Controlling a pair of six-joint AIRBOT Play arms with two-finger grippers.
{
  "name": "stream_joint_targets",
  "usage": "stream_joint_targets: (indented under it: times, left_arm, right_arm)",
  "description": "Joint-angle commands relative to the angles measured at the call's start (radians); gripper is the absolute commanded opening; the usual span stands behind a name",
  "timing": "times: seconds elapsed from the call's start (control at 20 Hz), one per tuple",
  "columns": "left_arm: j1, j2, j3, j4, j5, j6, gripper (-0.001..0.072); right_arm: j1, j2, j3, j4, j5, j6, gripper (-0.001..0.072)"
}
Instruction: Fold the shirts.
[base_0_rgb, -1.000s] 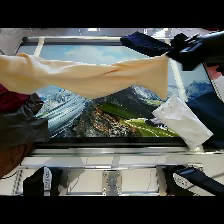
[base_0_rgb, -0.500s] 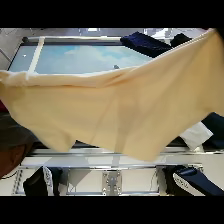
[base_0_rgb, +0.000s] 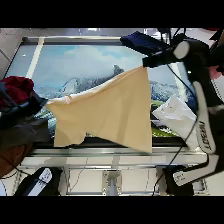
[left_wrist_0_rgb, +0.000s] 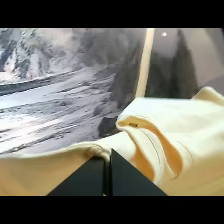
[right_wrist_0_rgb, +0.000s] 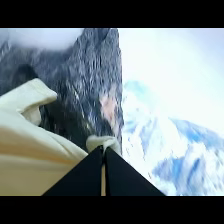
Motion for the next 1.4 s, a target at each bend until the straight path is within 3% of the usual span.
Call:
stream_joint_targets:
  times: [0.0,0.15,0.2,0.25,0.3,0.4,0.55,0.65,0.8,0.9,1.1,1.35]
  left_arm:
    - [-0.134,-0.214,-0.013,-0.008,0.369,0.016,0.0009]
    - [-0.167,-0.327,0.043,-0.089,0.472,0.016,0.0013]
    - [-0.167,-0.349,0.070,-0.112,0.472,0.016,0.0180]
    - [-0.166,-0.357,0.101,-0.123,0.471,0.016,0.0564]
    - [-0.160,-0.353,0.134,-0.124,0.468,0.016,0.0694]
    - [-0.126,-0.312,0.208,-0.124,0.455,0.016,0.0689]
    - [-0.013,-0.162,0.238,-0.016,0.434,0.016,0.0688]
    - [0.086,-0.074,0.238,0.139,0.275,0.016,0.0688]
    - [0.208,-0.053,0.232,0.294,-0.066,0.016,0.0686]
    - [0.248,-0.090,0.214,0.292,-0.178,0.016,0.0685]
    - [0.207,-0.244,0.209,0.265,-0.192,0.018,0.0686]
    - [0.100,-0.483,0.225,0.193,-0.229,0.123,0.0686]
  right_arm:
    - [0.008,-0.238,0.112,0.146,-0.357,0.074,0.0016]
    - [0.024,-0.322,0.157,0.225,-0.500,0.076,0.0037]
    - [0.025,-0.329,0.157,0.244,-0.526,0.076,0.0161]
    - [0.024,-0.328,0.157,0.258,-0.536,0.084,0.0418]
    - [0.018,-0.320,0.162,0.264,-0.523,0.084,0.0471]
    - [-0.013,-0.277,0.182,0.245,-0.421,0.082,0.0470]
    - [-0.112,-0.136,0.189,0.114,-0.057,0.052,0.0432]
    - [-0.196,-0.037,0.189,0.048,0.238,-0.037,0.0337]
    - [-0.320,0.113,0.134,0.056,0.527,-0.100,0.0335]
    - [-0.382,0.220,0.040,0.064,0.581,-0.131,0.0334]
    - [-0.465,0.449,-0.288,0.124,0.545,-0.174,0.0334]
    - [-0.476,0.741,-0.795,0.347,0.340,-0.197,0.0334]
